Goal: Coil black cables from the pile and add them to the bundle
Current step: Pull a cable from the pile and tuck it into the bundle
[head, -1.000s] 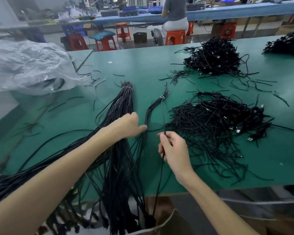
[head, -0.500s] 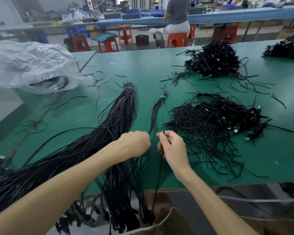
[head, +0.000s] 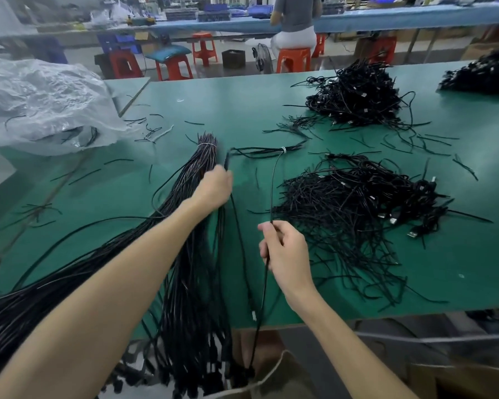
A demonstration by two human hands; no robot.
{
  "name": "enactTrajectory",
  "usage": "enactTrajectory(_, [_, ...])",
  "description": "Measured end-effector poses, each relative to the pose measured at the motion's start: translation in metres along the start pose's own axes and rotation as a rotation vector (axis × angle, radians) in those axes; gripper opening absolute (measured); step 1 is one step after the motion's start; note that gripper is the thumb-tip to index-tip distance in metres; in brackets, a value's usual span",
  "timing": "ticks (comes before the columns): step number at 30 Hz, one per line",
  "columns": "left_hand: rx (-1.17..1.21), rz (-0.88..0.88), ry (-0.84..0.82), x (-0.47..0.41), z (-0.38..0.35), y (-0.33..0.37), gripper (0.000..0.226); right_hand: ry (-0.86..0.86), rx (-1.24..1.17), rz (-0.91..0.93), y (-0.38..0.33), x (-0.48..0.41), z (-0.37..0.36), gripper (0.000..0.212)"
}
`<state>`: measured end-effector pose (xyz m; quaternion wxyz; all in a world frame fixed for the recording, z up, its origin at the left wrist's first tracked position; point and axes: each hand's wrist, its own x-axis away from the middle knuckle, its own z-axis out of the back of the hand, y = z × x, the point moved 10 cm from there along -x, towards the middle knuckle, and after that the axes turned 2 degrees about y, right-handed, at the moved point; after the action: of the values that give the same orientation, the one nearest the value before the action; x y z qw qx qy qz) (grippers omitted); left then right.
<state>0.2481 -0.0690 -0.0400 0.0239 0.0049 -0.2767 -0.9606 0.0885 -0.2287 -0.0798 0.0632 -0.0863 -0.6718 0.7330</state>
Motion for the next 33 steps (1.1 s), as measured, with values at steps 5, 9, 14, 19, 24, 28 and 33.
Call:
enactTrajectory(5, [-0.296, -0.202, 0.048, 0.015, -0.025, 0.008, 0.025, 0.016, 0.009, 0.016, 0.001, -0.002, 0.000, 0.021])
enactTrajectory(9, [-0.297, -0.209, 0.096, 0.025, -0.013, 0.013, 0.026, 0.021, 0.030, 0.029, 0.001, -0.002, 0.001, 0.022])
enactTrajectory(14, [-0.352, -0.371, 0.147, 0.070, 0.003, 0.031, 0.030, 0.024, 0.037, 0.030, 0.001, -0.002, 0.001, 0.023])
enactTrajectory(19, [0.127, -0.307, -0.141, 0.143, -0.016, 0.030, 0.023, 0.056, 0.022, 0.009, 0.003, -0.003, 0.007, 0.028])
enactTrajectory(24, [0.210, -0.245, -0.288, 0.182, -0.021, 0.013, 0.023, 0.106, -0.229, -0.065, 0.009, 0.000, 0.018, 0.025])
enactTrajectory(28, [0.235, -0.423, -0.585, 0.217, -0.041, 0.027, 0.025, 0.090, -0.186, 0.011, 0.001, 0.003, 0.014, 0.026])
enactTrajectory(33, [0.542, -0.334, -0.614, 0.219, -0.035, 0.038, 0.032, 0.061, -0.129, 0.022, -0.004, 0.003, 0.010, 0.023])
